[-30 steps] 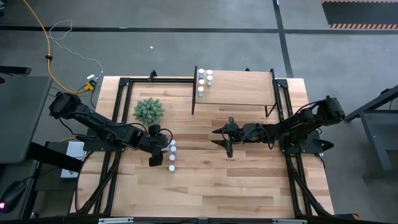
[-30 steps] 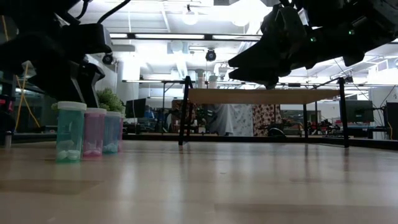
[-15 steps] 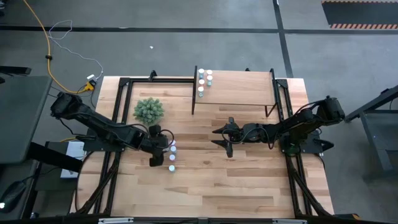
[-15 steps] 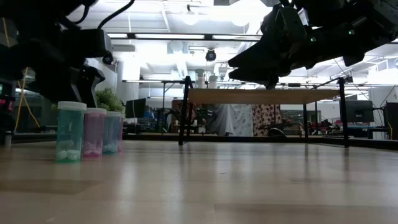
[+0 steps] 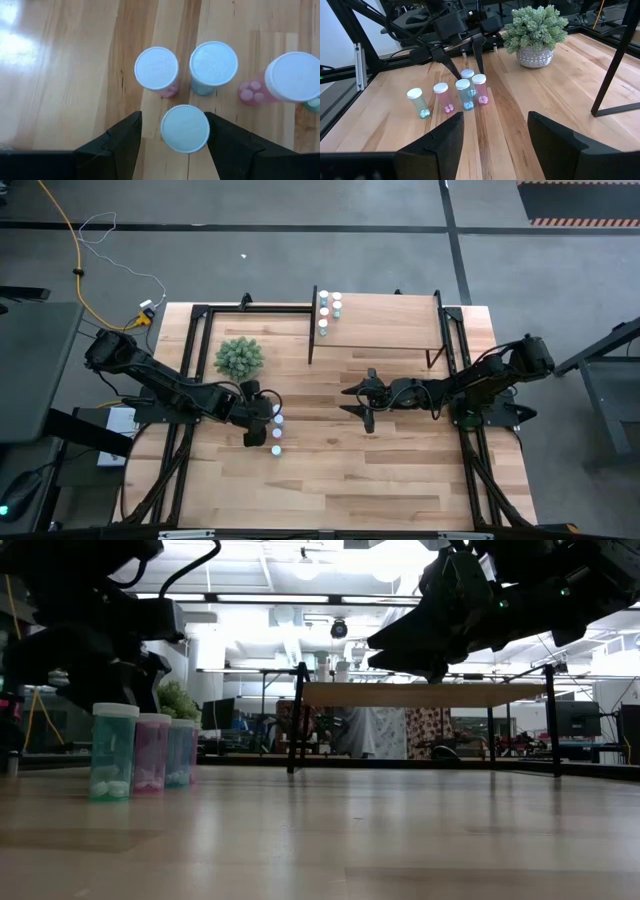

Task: Pick and place medicine bottles onto shelf by color
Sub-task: Put the transparent blue medicine bottle on the shelf

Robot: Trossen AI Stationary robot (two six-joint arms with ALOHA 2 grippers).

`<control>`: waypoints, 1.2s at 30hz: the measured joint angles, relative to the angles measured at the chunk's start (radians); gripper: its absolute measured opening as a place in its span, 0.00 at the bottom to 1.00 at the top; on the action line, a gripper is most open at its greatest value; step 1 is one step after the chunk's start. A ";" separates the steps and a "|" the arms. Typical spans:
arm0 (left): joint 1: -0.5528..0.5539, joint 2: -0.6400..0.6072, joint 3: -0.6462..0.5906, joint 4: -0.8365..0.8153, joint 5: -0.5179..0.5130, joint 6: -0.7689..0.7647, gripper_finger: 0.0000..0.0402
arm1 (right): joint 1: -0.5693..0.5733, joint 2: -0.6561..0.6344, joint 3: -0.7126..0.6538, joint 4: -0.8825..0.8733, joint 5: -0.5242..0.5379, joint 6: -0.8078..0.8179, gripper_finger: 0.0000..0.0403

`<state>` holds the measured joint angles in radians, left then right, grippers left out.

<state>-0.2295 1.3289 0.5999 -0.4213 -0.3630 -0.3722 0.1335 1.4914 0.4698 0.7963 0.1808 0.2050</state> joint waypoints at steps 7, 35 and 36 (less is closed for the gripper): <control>0.000 0.000 0.000 0.000 0.000 0.000 0.50 | 0.000 0.000 0.000 0.000 0.000 0.000 0.52; 0.000 -0.040 0.000 -0.024 0.068 0.001 0.28 | 0.000 0.000 0.000 -0.001 0.000 0.000 0.52; 0.000 -0.056 0.000 -0.036 0.074 0.000 0.28 | 0.000 0.000 0.000 -0.001 0.000 0.000 0.52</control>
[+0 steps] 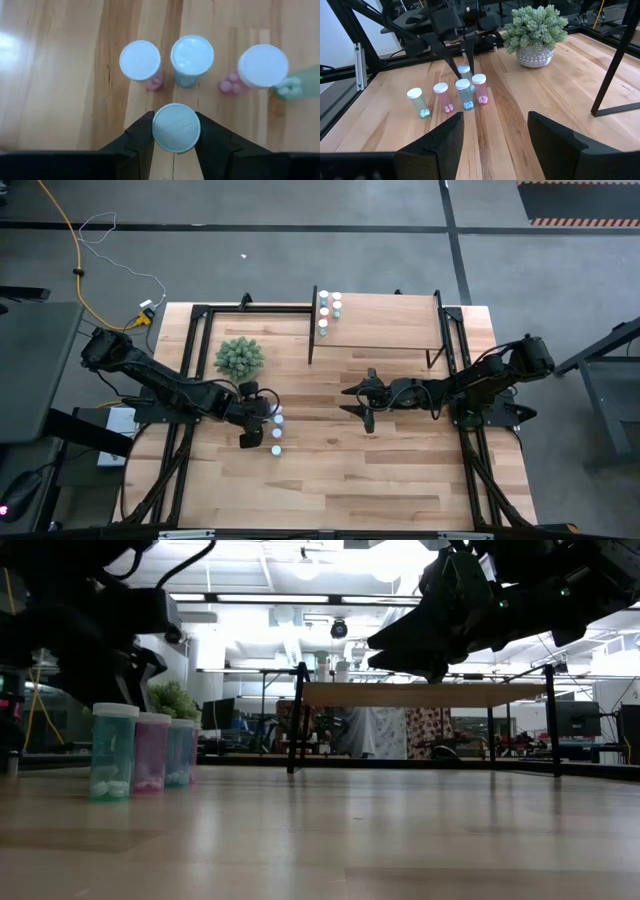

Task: Pick and place medicine bottles onto shelf by color
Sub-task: Put the transparent blue medicine bottle on the shelf

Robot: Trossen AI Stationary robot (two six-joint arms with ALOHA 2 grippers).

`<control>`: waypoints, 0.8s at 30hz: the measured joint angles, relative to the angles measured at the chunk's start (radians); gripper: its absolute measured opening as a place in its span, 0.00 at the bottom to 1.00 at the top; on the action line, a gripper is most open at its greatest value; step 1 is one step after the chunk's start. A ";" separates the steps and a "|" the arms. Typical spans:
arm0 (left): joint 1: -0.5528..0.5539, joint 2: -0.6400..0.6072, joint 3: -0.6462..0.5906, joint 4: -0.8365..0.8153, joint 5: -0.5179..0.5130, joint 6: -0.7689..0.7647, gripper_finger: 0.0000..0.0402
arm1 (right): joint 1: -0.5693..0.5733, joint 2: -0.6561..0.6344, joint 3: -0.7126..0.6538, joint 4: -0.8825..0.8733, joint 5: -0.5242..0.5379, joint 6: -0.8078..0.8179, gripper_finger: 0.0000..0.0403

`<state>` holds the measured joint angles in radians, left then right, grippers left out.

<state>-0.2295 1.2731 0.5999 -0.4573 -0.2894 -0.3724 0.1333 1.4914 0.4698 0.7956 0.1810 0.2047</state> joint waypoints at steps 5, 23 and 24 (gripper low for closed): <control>0.000 -0.098 0.000 -0.033 -0.007 -0.002 0.27 | 0.000 0.000 0.000 -0.002 0.000 -0.002 0.52; 0.089 -0.215 0.378 -0.069 -0.149 0.310 0.27 | 0.000 0.000 0.000 0.013 0.000 -0.003 0.52; 0.108 -0.195 0.409 -0.070 -0.149 0.334 0.27 | 0.000 0.000 0.000 0.013 0.000 -0.003 0.52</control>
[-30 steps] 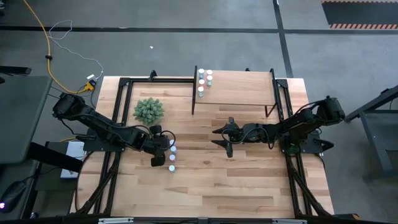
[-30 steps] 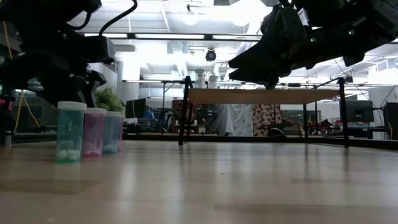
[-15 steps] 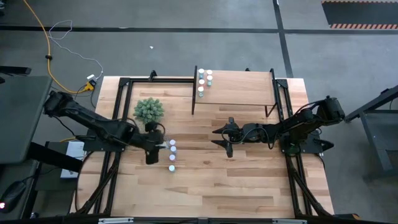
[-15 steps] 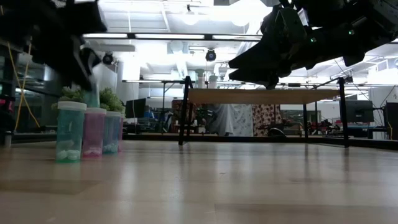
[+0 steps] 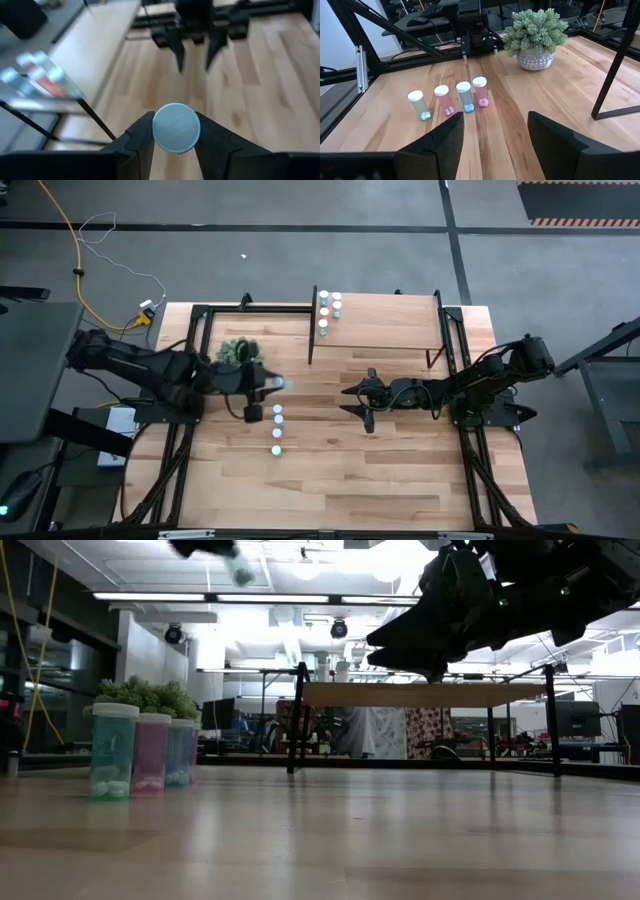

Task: Pick and place medicine bottles onto shelf by color
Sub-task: Put the transparent blue medicine bottle on the shelf

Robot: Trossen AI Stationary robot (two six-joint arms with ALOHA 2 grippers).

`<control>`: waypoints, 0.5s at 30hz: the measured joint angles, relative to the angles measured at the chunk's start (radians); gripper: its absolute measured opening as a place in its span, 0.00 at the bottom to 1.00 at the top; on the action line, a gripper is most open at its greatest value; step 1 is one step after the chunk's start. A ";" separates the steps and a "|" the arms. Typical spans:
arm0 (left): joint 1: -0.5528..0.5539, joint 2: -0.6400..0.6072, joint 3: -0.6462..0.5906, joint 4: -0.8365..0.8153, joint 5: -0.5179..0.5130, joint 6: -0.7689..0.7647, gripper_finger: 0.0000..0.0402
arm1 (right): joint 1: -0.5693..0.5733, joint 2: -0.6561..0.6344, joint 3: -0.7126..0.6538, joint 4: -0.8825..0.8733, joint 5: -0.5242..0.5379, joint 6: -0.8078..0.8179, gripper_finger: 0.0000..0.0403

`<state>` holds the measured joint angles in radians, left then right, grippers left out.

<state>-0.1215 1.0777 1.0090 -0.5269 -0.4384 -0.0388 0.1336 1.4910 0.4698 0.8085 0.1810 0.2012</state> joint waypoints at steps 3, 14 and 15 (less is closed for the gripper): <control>0.067 0.072 0.095 0.000 0.022 0.070 0.27 | 0.000 0.000 0.000 0.000 0.000 0.000 0.52; 0.305 0.432 0.513 -0.051 0.261 0.271 0.27 | 0.000 0.000 0.000 -0.001 0.000 0.000 0.52; 0.326 0.464 0.550 -0.070 0.277 0.284 0.27 | 0.000 0.000 0.000 -0.001 0.000 0.000 0.52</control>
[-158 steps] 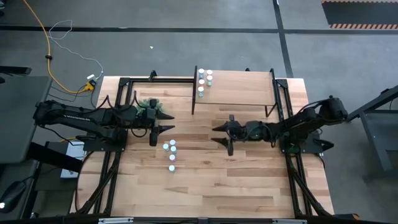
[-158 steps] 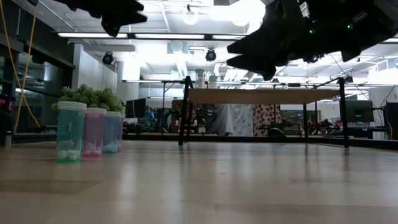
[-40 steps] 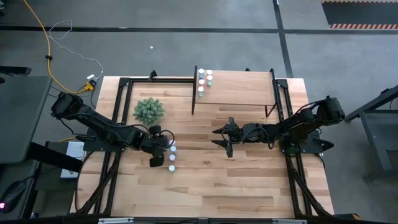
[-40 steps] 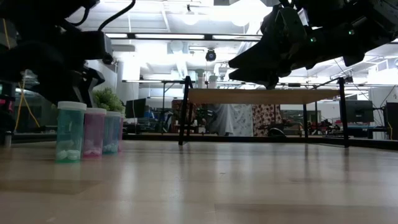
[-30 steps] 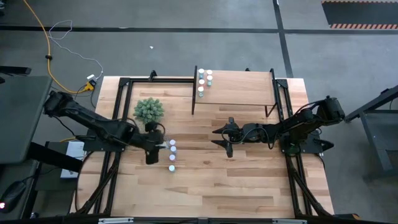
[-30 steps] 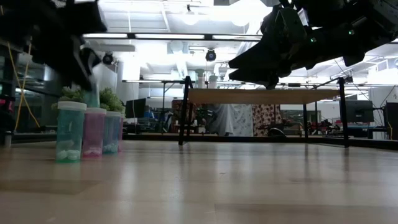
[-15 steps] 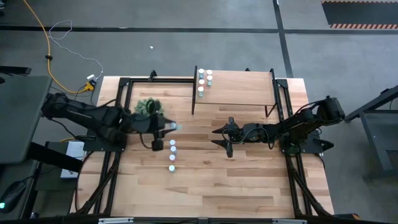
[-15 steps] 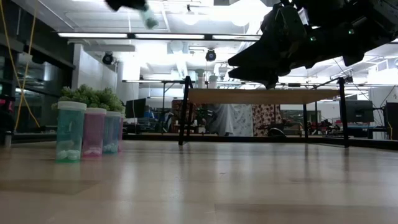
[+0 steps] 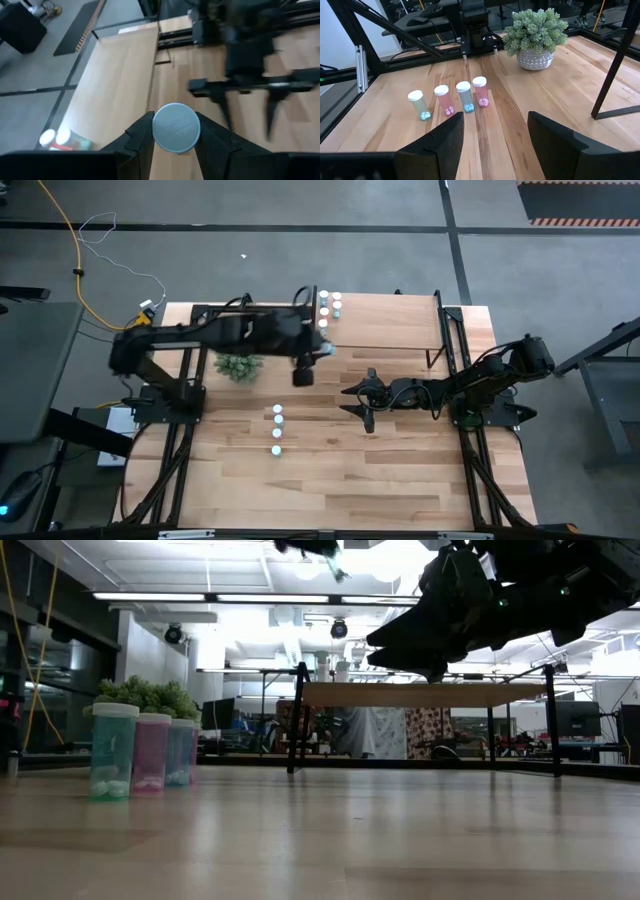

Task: Pick and place medicine bottles onto shelf by color
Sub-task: Put the transparent blue medicine bottle on the shelf

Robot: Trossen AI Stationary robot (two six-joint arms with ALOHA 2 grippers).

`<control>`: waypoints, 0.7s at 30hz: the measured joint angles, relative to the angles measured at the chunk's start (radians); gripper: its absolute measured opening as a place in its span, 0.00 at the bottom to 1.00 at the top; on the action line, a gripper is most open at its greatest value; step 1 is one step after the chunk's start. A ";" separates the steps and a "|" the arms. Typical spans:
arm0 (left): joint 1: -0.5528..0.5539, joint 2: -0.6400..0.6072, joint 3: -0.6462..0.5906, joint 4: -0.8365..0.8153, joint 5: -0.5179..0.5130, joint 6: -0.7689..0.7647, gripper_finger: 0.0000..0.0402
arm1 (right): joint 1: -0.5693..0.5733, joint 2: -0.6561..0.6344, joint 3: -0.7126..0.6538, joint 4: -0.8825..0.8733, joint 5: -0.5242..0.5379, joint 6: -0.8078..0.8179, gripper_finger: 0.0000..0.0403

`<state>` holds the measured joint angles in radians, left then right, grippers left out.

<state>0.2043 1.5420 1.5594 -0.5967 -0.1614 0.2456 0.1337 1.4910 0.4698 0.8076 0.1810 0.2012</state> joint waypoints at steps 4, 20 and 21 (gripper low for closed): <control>0.075 0.133 0.141 -0.076 0.031 0.040 0.28 | 0.000 0.000 0.000 -0.001 0.000 0.000 0.52; 0.270 0.364 0.258 -0.112 0.075 0.099 0.28 | 0.000 0.000 0.000 -0.002 0.000 0.000 0.52; 0.278 0.364 0.258 -0.118 0.076 0.099 0.28 | 0.000 0.000 0.000 -0.002 0.000 0.000 0.52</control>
<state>0.4821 1.9060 1.8179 -0.7149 -0.0857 0.3443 0.1336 1.4910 0.4698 0.8051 0.1810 0.2008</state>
